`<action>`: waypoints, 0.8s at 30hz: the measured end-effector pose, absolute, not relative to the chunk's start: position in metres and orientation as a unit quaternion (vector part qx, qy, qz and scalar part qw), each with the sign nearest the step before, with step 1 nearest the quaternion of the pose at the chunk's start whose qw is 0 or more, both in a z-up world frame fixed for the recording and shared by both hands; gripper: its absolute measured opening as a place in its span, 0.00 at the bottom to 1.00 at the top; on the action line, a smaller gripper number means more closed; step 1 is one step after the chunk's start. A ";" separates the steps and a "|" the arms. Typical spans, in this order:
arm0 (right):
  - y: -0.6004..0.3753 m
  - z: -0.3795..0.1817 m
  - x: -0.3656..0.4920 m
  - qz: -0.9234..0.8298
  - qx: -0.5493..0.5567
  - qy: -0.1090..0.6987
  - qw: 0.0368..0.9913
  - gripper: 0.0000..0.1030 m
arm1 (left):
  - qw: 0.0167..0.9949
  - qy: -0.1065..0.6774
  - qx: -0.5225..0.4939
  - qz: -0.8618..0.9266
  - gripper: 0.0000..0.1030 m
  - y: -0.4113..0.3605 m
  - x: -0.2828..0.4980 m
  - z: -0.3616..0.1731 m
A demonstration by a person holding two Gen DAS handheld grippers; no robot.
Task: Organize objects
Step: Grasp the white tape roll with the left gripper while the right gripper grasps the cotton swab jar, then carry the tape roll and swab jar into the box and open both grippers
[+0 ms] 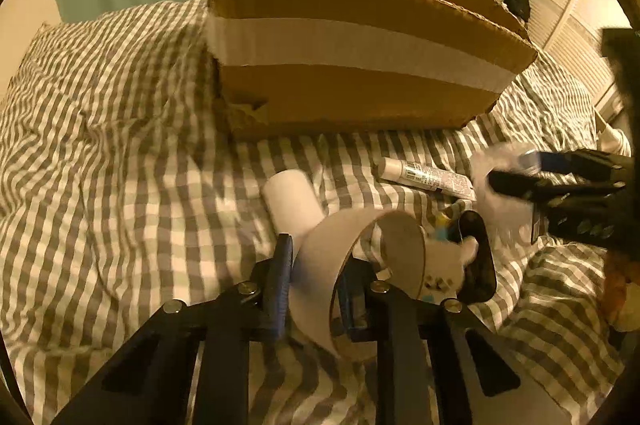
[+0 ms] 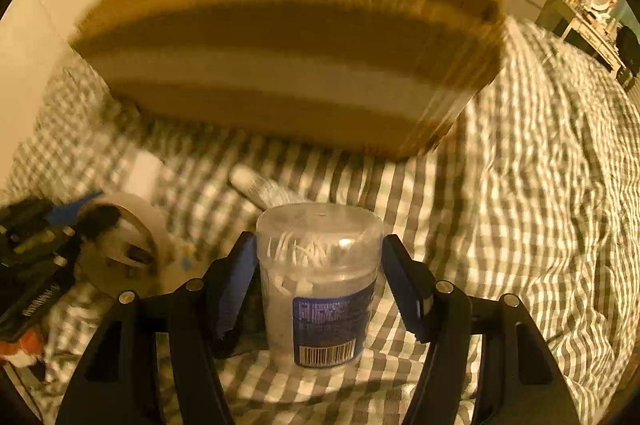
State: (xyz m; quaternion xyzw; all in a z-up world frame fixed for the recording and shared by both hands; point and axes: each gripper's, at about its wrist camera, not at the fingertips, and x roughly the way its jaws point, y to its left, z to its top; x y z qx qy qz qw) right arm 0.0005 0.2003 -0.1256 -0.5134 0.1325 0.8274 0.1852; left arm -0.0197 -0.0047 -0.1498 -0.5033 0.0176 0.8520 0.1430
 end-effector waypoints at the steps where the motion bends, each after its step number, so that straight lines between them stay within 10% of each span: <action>1: 0.199 -0.118 0.004 0.834 -0.501 0.138 0.185 0.62 | 0.139 0.021 -0.503 0.853 0.16 -0.005 -0.019 -0.149; 24: 0.161 0.000 0.033 0.909 -0.353 0.098 0.199 0.62 | 0.116 0.038 -0.405 0.906 0.08 -0.005 0.002 -0.032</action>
